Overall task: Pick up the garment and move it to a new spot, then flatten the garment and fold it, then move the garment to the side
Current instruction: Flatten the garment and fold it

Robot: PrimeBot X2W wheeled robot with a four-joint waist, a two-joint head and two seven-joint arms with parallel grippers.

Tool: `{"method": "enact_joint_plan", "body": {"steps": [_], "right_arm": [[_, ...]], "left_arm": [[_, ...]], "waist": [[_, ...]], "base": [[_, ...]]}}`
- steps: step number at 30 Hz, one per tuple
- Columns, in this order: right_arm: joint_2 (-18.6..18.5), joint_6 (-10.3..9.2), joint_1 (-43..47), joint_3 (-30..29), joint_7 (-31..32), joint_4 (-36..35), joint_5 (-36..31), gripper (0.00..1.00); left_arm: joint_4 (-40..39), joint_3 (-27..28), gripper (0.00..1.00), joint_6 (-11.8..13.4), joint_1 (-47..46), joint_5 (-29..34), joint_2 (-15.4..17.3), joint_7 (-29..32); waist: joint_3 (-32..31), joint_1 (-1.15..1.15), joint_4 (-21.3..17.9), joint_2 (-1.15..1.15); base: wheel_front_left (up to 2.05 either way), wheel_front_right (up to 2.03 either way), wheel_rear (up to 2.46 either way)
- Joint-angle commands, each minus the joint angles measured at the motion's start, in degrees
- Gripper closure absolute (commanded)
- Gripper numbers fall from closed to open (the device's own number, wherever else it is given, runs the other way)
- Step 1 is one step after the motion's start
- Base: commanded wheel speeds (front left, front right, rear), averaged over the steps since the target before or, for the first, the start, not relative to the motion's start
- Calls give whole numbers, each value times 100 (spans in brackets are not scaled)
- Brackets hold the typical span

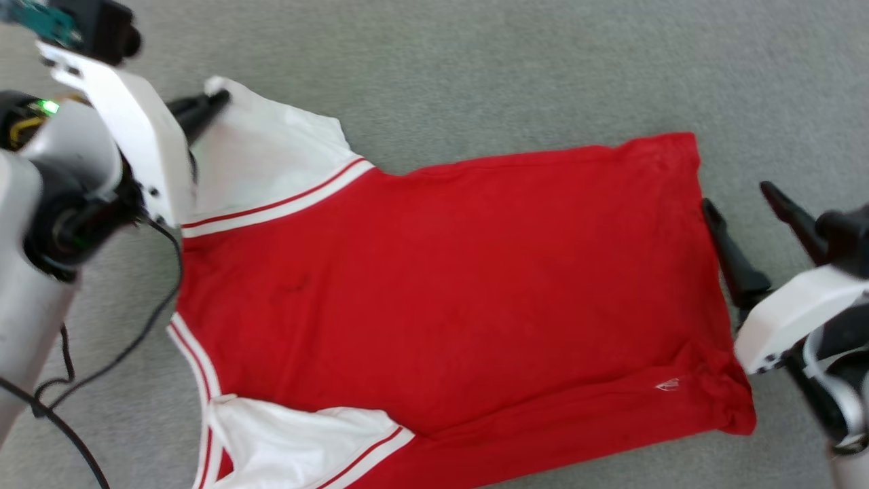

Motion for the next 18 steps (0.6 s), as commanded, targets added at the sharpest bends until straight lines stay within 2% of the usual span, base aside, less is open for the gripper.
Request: {"method": "enact_joint_plan", "body": {"steps": [1,6,11,14,18], "right_arm": [[-211,-2,-173,9,424,-40,114,0],[-903,-2,-803,-108,1993,128,366,0],[-1294,-3,-1412,-150,3438,640,837,0],[-1466,-2,-1698,-99,3982,922,961,0],[-1581,-2,-1961,3,4322,1317,1019,0]], "left_arm": [[-213,-115,100,-2,164,-28,59,-157],[-1040,-475,100,-3,455,-184,246,-617],[-1588,-659,100,-3,597,-192,375,-993],[-1848,-742,100,-4,630,-197,370,-1190],[-2156,-831,100,-4,628,-156,318,-1441]], "waist": [[-207,0,237,0],[-258,0,535,0],[-161,0,849,0],[-58,0,1032,0],[70,0,1241,0]], "base": [[0,0,0],[0,0,0],[0,0,0],[0,0,0],[0,0,0]]}}
